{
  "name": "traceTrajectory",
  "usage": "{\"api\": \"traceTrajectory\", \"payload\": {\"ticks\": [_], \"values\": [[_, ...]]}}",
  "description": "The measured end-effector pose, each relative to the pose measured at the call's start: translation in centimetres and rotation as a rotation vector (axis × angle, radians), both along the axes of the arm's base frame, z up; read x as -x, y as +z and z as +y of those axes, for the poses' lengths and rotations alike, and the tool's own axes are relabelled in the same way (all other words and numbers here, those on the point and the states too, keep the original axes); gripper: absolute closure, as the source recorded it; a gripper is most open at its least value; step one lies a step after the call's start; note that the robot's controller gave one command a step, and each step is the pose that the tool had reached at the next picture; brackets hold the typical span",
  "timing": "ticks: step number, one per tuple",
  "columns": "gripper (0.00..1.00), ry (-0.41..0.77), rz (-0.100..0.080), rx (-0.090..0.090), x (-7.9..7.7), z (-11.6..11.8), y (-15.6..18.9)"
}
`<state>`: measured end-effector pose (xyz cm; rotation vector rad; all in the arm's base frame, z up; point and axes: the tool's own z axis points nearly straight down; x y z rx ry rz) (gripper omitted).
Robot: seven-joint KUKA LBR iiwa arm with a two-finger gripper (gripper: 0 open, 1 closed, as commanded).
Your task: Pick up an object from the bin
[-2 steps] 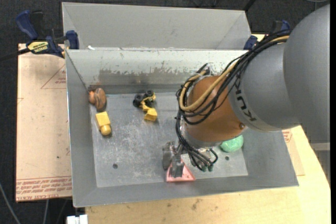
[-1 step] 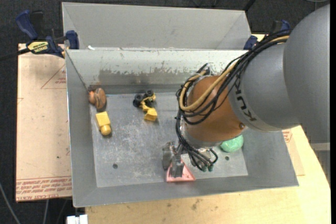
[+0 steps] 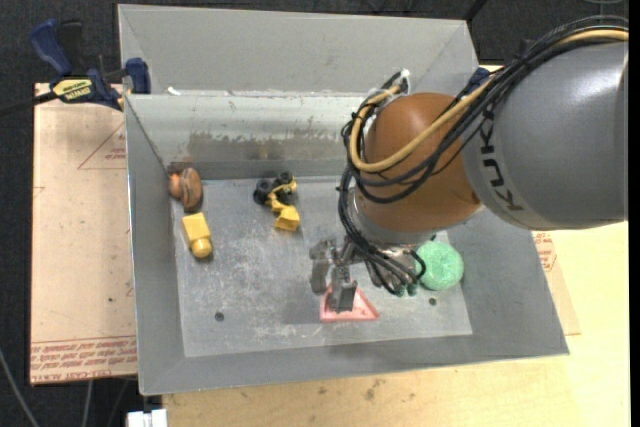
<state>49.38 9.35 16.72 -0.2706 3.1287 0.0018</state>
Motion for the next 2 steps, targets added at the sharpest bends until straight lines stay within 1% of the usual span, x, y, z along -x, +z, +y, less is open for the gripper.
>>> {"api": "traceTrajectory", "payload": {"ticks": [1,2], "values": [[1.0,0.0,0.0,0.0,0.0,0.0,0.0],[1.0,0.025,-0.001,0.0,-2.4,0.7,6.3]]}}
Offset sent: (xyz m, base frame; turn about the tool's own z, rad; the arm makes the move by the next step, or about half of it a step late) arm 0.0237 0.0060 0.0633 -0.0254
